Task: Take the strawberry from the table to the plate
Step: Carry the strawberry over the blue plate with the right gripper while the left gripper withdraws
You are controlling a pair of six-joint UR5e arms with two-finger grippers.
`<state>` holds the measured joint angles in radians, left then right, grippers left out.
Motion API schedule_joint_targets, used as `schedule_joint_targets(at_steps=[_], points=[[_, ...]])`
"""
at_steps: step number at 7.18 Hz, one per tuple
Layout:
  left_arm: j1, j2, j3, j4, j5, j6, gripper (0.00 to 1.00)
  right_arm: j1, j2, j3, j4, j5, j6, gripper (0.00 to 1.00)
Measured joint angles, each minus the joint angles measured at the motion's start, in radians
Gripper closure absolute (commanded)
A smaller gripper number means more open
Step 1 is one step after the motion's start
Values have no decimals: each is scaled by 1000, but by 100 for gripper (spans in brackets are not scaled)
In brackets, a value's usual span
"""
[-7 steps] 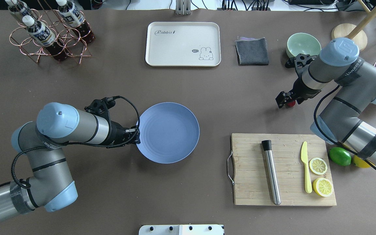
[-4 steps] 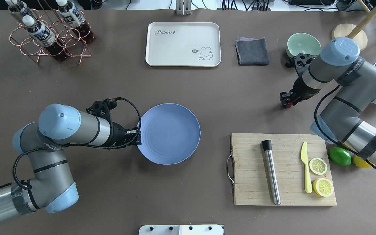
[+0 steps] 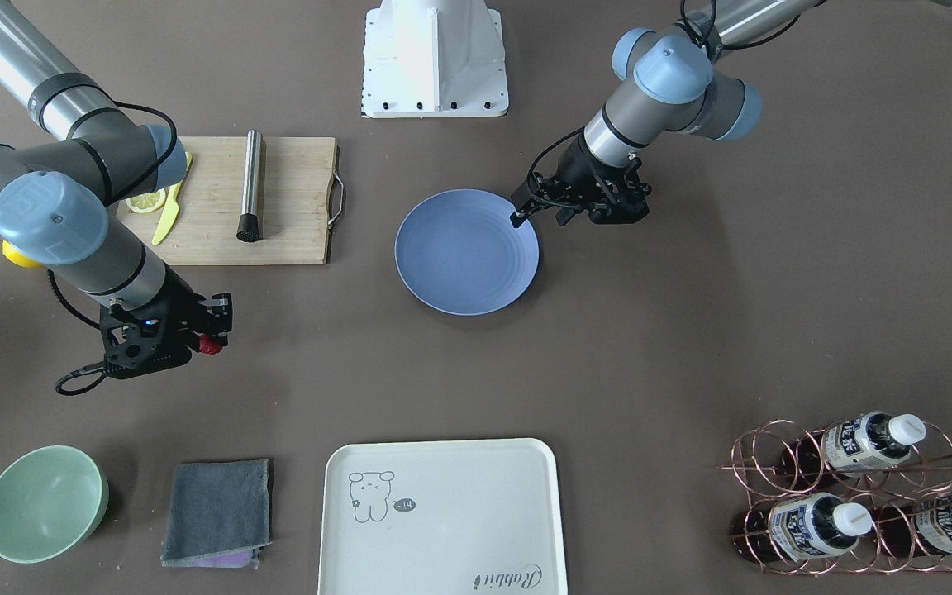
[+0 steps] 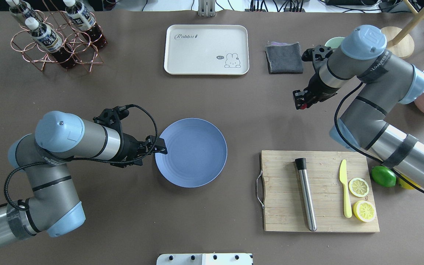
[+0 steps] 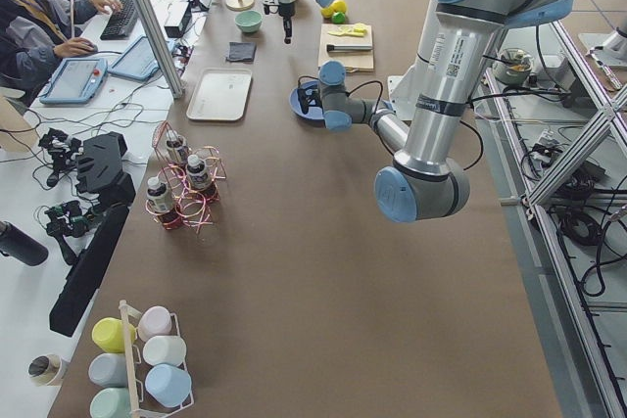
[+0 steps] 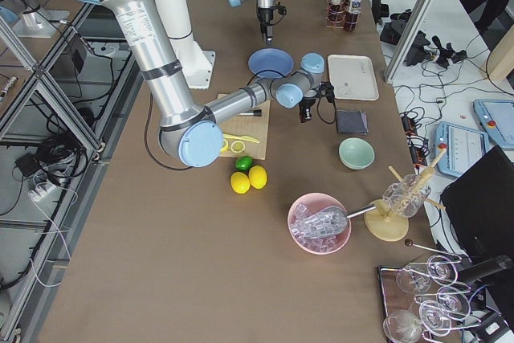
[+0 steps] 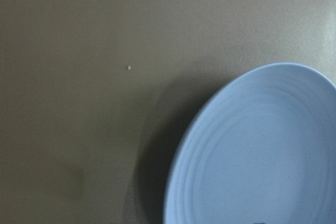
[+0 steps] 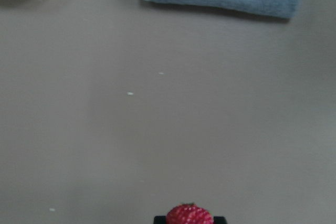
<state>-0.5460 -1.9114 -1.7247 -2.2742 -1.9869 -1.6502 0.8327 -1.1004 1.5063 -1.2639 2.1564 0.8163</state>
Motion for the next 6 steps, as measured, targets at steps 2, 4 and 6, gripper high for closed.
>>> schedule_joint_targets(at_steps=[2, 4, 6], points=[[-122, 36, 0, 19, -123, 101, 3, -83, 78, 24, -2, -22, 170, 100], [-250, 102, 1, 125, -220, 372, 3, -204, 156, 51, -28, -107, 332, 100], [-328, 160, 3, 203, -251, 589, 3, -326, 244, 52, -89, -212, 435, 100]])
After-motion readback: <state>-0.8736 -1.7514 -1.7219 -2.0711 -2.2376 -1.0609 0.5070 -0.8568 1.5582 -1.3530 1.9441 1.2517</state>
